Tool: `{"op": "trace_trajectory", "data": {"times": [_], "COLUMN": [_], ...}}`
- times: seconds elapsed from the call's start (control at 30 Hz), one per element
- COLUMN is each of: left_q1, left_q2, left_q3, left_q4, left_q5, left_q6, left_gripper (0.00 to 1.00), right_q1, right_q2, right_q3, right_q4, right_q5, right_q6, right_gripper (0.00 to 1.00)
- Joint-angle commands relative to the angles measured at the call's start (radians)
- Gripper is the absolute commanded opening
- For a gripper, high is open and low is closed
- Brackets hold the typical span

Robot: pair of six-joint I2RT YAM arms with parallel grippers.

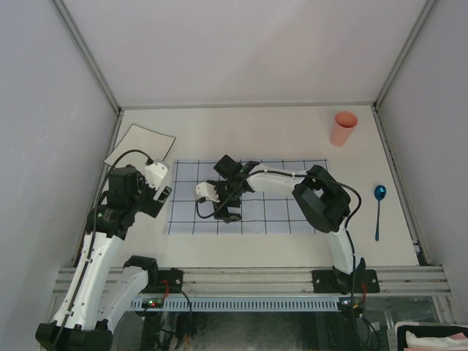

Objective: Set the dinner table for one person
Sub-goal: Flatten out the napkin at the center of the board.

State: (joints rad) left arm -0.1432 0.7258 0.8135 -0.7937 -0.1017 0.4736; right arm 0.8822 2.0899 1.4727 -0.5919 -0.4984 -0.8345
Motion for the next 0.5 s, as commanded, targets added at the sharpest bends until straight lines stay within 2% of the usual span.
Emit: {"op": "trace_trajectory", "data": {"times": [0.0,0.47], "left_q1": [0.007,0.008], "left_q2": [-0.012,-0.018], "left_q3": [0.017,0.016], "left_q4": [0.025,0.024], "left_q5": [0.001,-0.003], "left_q6": [-0.003,0.0], "left_gripper": [1.0,1.0], "right_q1": [0.04,0.021], "right_q2": [0.055,0.069], "right_q3": [-0.068,-0.029], "right_q4": [-0.191,-0.194], "right_q5": [-0.025,-0.016], "right_q6": [0.057,0.05], "right_gripper": [1.0,1.0]}}
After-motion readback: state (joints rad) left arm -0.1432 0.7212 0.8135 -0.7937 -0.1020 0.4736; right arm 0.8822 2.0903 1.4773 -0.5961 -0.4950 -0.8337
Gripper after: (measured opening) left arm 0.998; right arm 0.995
